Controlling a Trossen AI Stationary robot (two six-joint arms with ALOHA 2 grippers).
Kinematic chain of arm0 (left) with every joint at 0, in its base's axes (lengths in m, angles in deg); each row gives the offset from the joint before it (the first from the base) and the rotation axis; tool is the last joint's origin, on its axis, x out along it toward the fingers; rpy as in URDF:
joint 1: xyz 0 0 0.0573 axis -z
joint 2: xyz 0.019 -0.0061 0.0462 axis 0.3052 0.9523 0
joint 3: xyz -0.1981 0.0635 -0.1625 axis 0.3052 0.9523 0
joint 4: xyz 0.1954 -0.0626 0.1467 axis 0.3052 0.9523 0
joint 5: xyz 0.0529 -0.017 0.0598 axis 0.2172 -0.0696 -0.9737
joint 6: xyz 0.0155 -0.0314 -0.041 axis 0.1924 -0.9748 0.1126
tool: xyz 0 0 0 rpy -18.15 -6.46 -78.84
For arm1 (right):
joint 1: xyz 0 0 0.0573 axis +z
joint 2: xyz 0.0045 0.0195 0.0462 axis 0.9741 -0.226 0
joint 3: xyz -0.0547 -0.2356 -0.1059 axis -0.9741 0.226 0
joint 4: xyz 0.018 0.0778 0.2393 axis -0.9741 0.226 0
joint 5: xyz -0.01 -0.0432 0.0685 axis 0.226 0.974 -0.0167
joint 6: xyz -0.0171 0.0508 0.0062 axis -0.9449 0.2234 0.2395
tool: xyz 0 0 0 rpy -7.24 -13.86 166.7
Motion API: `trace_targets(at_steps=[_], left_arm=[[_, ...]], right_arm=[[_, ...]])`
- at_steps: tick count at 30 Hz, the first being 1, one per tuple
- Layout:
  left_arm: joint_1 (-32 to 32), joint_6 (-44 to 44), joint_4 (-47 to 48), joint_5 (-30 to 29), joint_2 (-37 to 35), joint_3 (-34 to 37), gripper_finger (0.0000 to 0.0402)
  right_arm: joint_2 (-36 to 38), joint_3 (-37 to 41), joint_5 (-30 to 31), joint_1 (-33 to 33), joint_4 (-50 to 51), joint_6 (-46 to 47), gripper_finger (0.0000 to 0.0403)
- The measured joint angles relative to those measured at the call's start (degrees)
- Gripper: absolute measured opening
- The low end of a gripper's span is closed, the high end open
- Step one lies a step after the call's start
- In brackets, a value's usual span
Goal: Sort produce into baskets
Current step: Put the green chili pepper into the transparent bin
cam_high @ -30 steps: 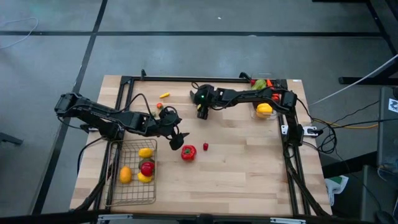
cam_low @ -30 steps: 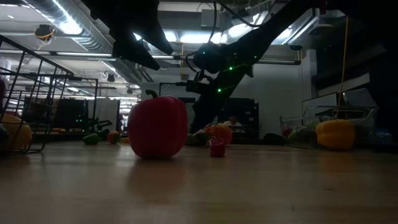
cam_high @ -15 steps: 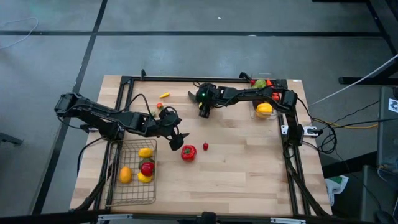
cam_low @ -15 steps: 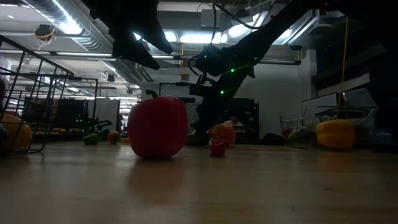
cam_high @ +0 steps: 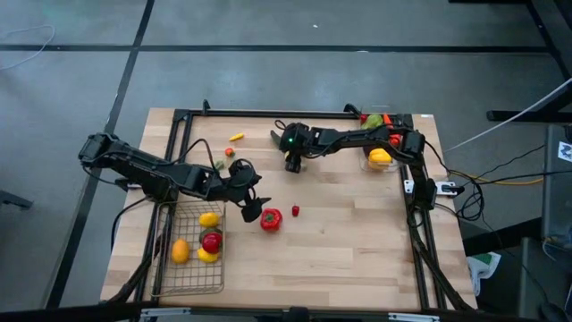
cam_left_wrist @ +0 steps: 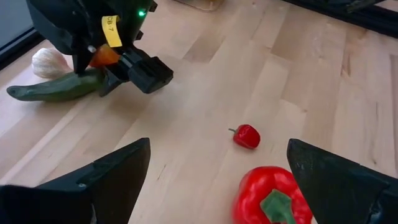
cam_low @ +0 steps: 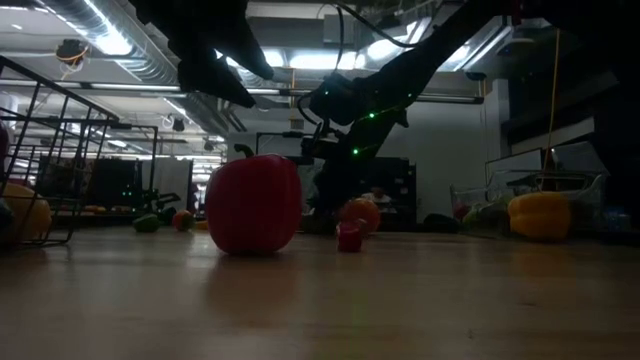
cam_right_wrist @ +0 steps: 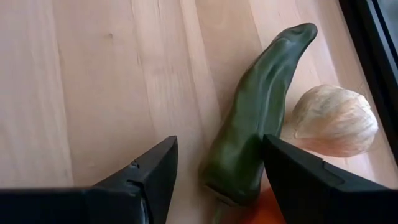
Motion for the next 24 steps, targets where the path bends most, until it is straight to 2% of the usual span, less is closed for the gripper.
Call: trace_targets(at_steps=[10,15,24], left_arm=[[0.0,0.0,0.0,0.0,0.0,0.0,0.0375],[0.0,0.0,0.0,0.0,0.0,0.0,0.0375],[0.0,0.2,0.0,0.0,0.0,0.0,0.0375]], right_arm=[[0.0,-0.1,-0.1,0.0,3.4,0.0,0.0232],[-0.4,0.2,-8.0,0.4,5.4,0.5,0.0231],[-0.6,0.2,-6.2,3.4,5.0,1.7,0.0232]])
